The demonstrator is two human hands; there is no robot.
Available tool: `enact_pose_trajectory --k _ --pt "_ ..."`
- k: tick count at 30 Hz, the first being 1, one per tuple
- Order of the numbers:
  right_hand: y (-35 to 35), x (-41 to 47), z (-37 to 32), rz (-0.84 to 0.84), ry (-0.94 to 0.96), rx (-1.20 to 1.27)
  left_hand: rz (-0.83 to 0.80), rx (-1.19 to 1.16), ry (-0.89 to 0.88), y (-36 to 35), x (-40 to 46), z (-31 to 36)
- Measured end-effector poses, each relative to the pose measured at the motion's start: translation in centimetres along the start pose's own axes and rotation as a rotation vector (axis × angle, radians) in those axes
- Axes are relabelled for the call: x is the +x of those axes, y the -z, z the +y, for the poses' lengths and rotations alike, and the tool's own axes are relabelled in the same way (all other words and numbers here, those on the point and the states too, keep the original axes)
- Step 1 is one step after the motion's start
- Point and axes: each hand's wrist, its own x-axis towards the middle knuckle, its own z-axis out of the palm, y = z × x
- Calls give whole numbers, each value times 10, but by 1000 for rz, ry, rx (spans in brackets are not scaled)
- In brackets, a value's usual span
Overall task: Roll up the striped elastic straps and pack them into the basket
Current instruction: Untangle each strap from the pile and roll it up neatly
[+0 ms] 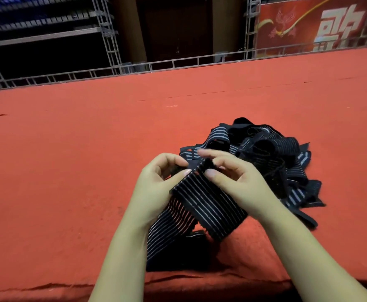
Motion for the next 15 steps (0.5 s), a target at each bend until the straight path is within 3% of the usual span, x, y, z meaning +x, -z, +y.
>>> enact_pose_trajectory --k 6,12,15 --pt "-8 -6 4 194 36 -73 1 -17 32 -12 -3 -8" --pt "4 -19 3 318 -42 137 362 2 -2 -1 10 -23" --pt "12 -25 4 335 -81 203 434 -55 -39 2 12 -19"
